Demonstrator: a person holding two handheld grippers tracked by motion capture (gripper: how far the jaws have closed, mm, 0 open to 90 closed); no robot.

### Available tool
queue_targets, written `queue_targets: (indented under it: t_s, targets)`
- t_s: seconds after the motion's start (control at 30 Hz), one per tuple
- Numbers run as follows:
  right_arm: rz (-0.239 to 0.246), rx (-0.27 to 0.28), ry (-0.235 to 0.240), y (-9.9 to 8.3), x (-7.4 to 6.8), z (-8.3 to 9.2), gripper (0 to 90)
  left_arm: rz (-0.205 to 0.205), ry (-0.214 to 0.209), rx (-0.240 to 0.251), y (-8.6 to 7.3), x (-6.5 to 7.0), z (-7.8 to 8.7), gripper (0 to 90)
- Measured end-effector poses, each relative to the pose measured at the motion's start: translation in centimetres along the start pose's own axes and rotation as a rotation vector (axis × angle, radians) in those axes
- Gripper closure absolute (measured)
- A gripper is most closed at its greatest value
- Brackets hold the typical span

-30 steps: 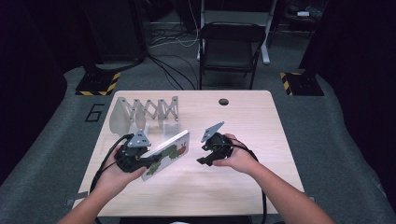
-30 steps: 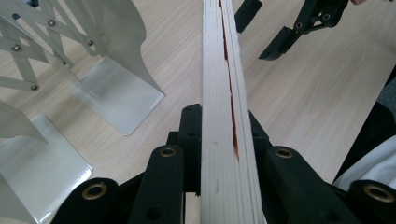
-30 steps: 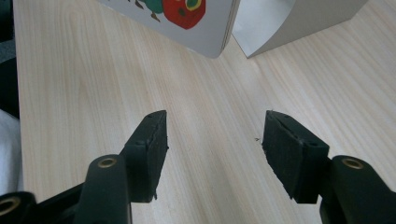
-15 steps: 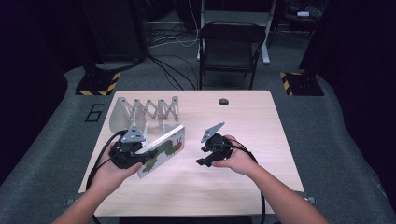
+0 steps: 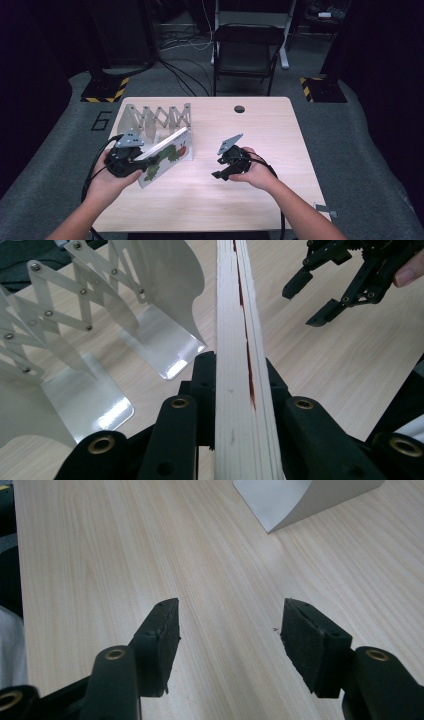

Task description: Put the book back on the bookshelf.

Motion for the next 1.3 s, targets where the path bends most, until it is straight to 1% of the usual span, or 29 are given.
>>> queue_targets:
  t_s: [0.03, 0.07, 0.1, 0.13, 0.2, 0.27, 0.3, 0.33, 0.37, 0.4, 0.47, 0.53, 0.57, 0.6, 0.67, 0.7, 0.77, 0.83, 0.87, 0.9, 0.93, 0.97, 1.0, 1.03, 1.07, 1.1, 1.2, 1.3]
  targets:
    - [-0.001, -0.003, 0.0, 0.0, 0.0, 0.1, 40.3, 0.008, 0.002, 0.003, 0.0, -0.1, 0.2, 75.9]
    - [0.003, -0.002, -0.002, -0.1, 0.0, 0.1, 40.3, 0.003, 0.005, -0.005, -0.1, -0.2, 0.3, 75.9]
    - [0.005, 0.0, -0.004, -0.1, 0.0, 0.1, 40.3, 0.005, 0.009, 0.002, -0.1, -0.4, 0.4, 75.9]
    - [0.002, 0.004, -0.011, -0.1, 0.0, 0.1, 40.3, 0.005, 0.009, -0.005, -0.1, -0.5, 0.6, 75.9]
    - [0.008, -0.005, -0.005, -0.2, -0.1, 0.1, 40.3, 0.011, 0.015, -0.003, -0.2, -0.7, 0.8, 75.9]
    - [0.003, 0.009, -0.012, -0.2, -0.1, 0.1, 40.3, 0.014, 0.024, -0.006, -0.4, -1.1, 1.1, 75.9]
    - [0.005, 0.0, -0.008, -0.2, -0.2, 0.1, 40.3, 0.018, 0.03, 0.002, -0.4, -1.2, 1.1, 75.9]
    - [0.001, -0.004, -0.009, -0.3, -0.2, 0.2, 40.3, 0.018, 0.033, -0.004, -0.5, -1.4, 1.3, 75.9]
    - [0.003, -0.004, -0.01, -0.3, -0.2, 0.1, 40.3, 0.033, 0.036, 0.005, -0.5, -1.6, 1.4, 76.0]
    - [0.0, 0.003, -0.018, -0.3, -0.2, 0.1, 40.3, 0.029, 0.042, 0.003, -0.6, -1.8, 1.5, 75.9]
    - [0.0, -0.005, -0.014, -0.5, -0.2, 0.2, 40.2, 0.045, 0.044, 0.009, -0.7, -2.1, 1.7, 75.9]
    - [-0.009, -0.001, -0.01, -0.6, -0.2, 0.1, 40.2, 0.05, 0.055, 0.011, -0.8, -2.4, 2.0, 76.0]
    - [-0.001, -0.003, -0.015, -0.6, -0.1, 0.1, 40.1, 0.057, 0.057, 0.015, -0.8, -2.5, 2.0, 76.0]
    - [-0.006, 0.002, -0.017, -0.7, -0.1, 0.0, 40.0, 0.054, 0.061, 0.01, -0.9, -2.7, 2.2, 75.9]
    - [-0.004, -0.001, -0.015, -0.8, -0.1, 0.0, 40.0, 0.059, 0.07, 0.018, -0.9, -3.0, 2.3, 75.9]
    - [-0.011, -0.003, -0.011, -0.9, -0.1, 0.0, 39.9, 0.064, 0.069, 0.013, -1.0, -3.1, 2.5, 75.9]
    - [-0.008, -0.006, -0.017, -1.1, -0.1, 0.0, 39.9, 0.071, 0.072, 0.02, -1.1, -3.2, 2.6, 75.9]
    - [-0.012, -0.003, -0.018, -1.2, 0.0, 0.0, 39.9, 0.066, 0.078, 0.014, -1.2, -3.4, 2.8, 76.0]
    - [-0.024, -0.001, -0.022, -1.2, 0.0, 0.1, 39.8, 0.068, 0.083, 0.015, -1.2, -3.5, 2.9, 75.9]
    - [-0.016, -0.007, -0.019, -1.3, 0.1, 0.1, 39.8, 0.067, 0.086, 0.015, -1.2, -3.6, 3.0, 75.9]
    - [-0.029, -0.007, -0.016, -1.4, 0.0, 0.1, 39.7, 0.069, 0.087, 0.013, -1.2, -3.7, 3.1, 75.9]
    - [-0.024, -0.007, -0.018, -1.4, 0.1, 0.2, 39.7, 0.074, 0.094, 0.021, -1.2, -3.9, 3.2, 75.9]
    - [-0.03, -0.001, -0.028, -1.4, 0.2, 0.1, 39.6, 0.08, 0.096, 0.021, -1.2, -4.0, 3.3, 76.0]
    - [-0.029, -0.01, -0.026, -1.5, 0.2, 0.2, 39.5, 0.082, 0.1, 0.024, -1.3, -4.1, 3.3, 75.9]
    - [-0.031, -0.005, -0.024, -1.5, 0.2, 0.2, 39.4, 0.084, 0.102, 0.022, -1.3, -4.2, 3.4, 75.9]
    - [-0.027, -0.009, -0.027, -1.5, 0.2, 0.2, 39.4, 0.092, 0.109, 0.032, -1.3, -4.4, 3.4, 75.9]
    - [-0.022, -0.005, -0.029, -1.5, 0.3, 0.1, 39.4, 0.107, 0.114, 0.031, -1.3, -4.8, 3.6, 75.9]
    - [-0.032, -0.007, -0.027, -1.6, 0.3, 0.0, 39.4, 0.112, 0.121, 0.032, -1.4, -5.3, 3.8, 75.9]
Point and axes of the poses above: each handheld gripper's, and its own axes: z roughly backward along the jaws, y roughly out of its top, x roughly to its right, the point moved 8 cm from there along -z, roughly forward along the jaws, and after that the axes turned 13 degrees about z, right-handed, at the moved point
